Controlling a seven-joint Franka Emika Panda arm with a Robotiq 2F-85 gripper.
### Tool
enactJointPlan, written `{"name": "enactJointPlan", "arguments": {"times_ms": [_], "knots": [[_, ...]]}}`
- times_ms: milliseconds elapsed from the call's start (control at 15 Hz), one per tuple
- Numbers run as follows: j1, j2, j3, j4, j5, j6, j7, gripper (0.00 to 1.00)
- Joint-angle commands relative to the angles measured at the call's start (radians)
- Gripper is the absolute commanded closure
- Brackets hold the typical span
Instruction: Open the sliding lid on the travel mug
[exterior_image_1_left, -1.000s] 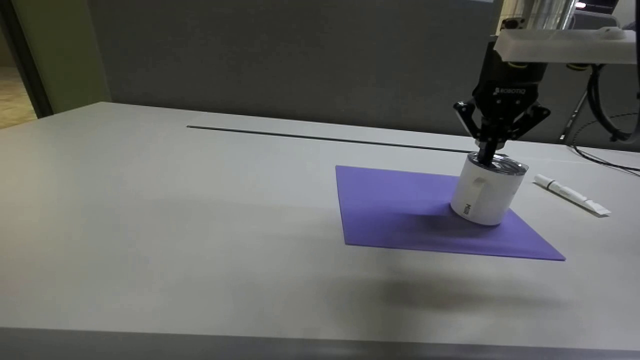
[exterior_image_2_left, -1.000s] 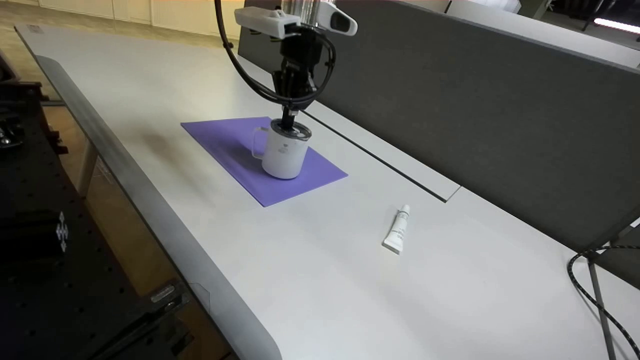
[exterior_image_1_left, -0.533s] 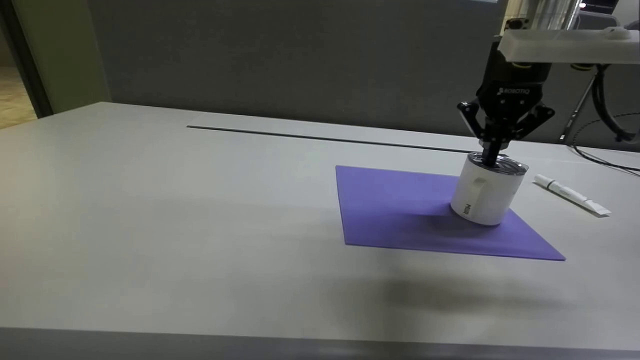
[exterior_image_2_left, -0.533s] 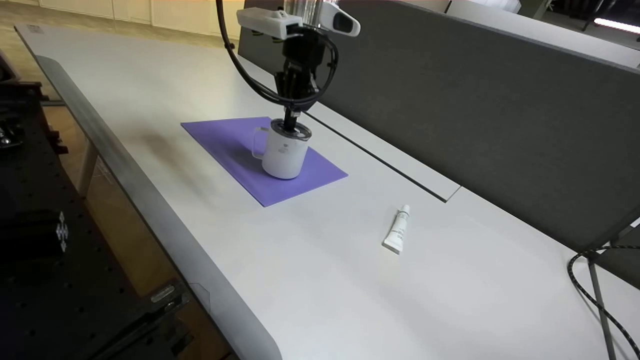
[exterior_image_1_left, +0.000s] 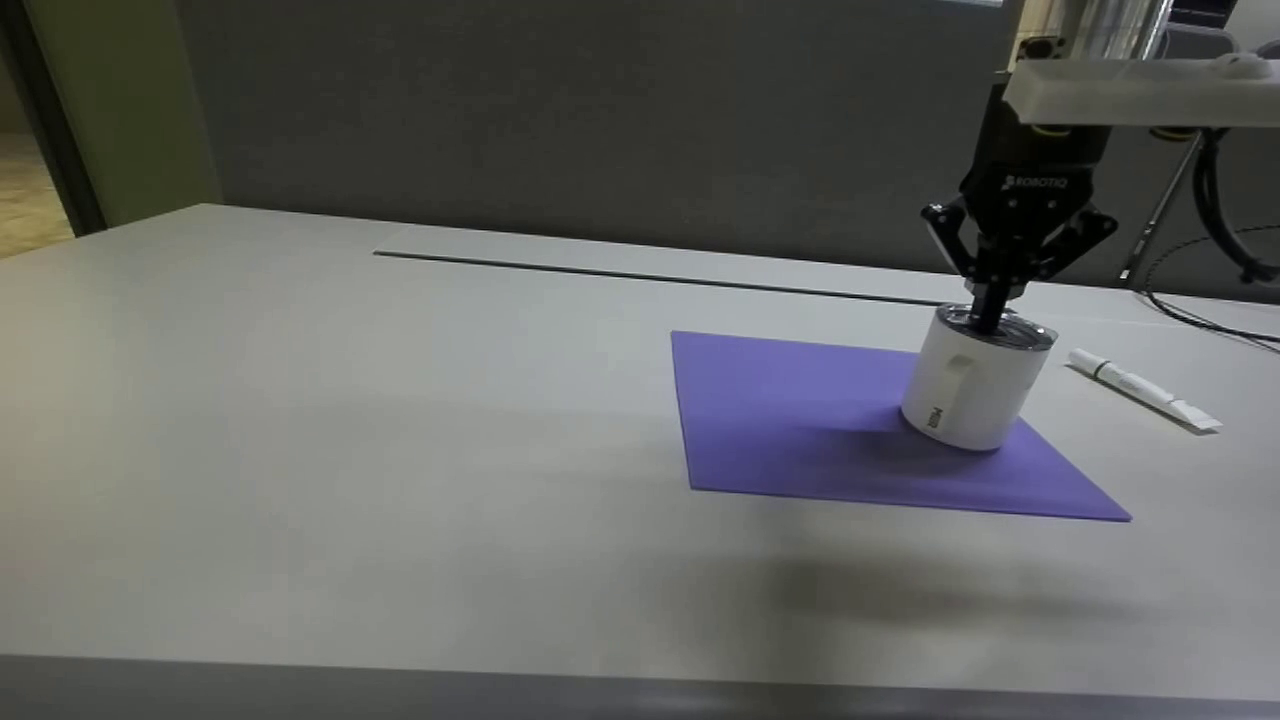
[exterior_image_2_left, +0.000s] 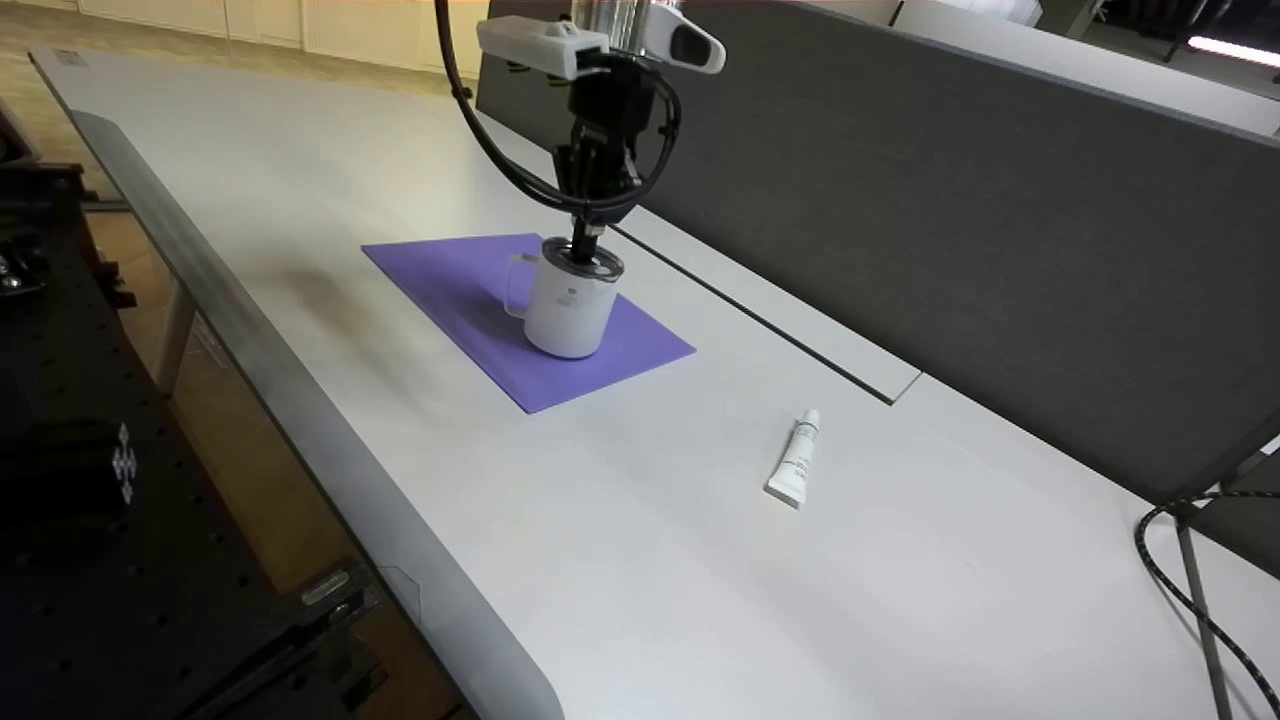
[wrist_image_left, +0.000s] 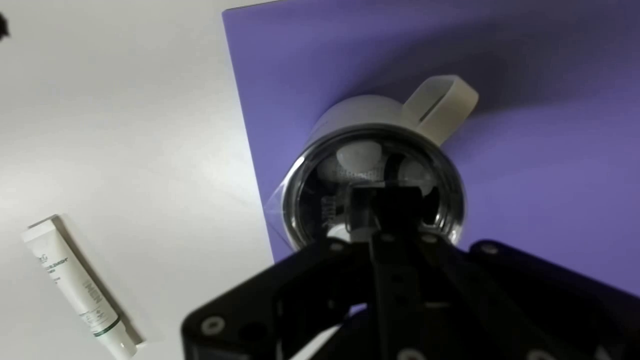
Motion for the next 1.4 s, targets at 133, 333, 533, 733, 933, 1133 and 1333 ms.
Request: {"name": "enactJointPlan", "arguments": {"times_ms": [133, 333, 533, 733, 933, 1133, 1333], "knots": [[-0.019, 0.004, 0.012, 0.041, 0.104, -0.008, -0.048, 1.0], [-0.022, -0.043, 0.011, 0.093, 0.136, -0.097, -0.093, 1.0], [-0.026, -0.08, 0.01, 0.158, 0.133, -0.269, -0.159, 0.72], [-0.02, -0.106, 0.001, 0.206, 0.094, -0.398, -0.174, 0.53], [-0.021, -0.122, 0.002, 0.232, 0.077, -0.469, -0.19, 0.33], [-0.021, -0.127, 0.004, 0.24, 0.072, -0.49, -0.204, 0.13], [-0.02, -0.122, 0.006, 0.244, 0.071, -0.498, -0.213, 0.0]]}}
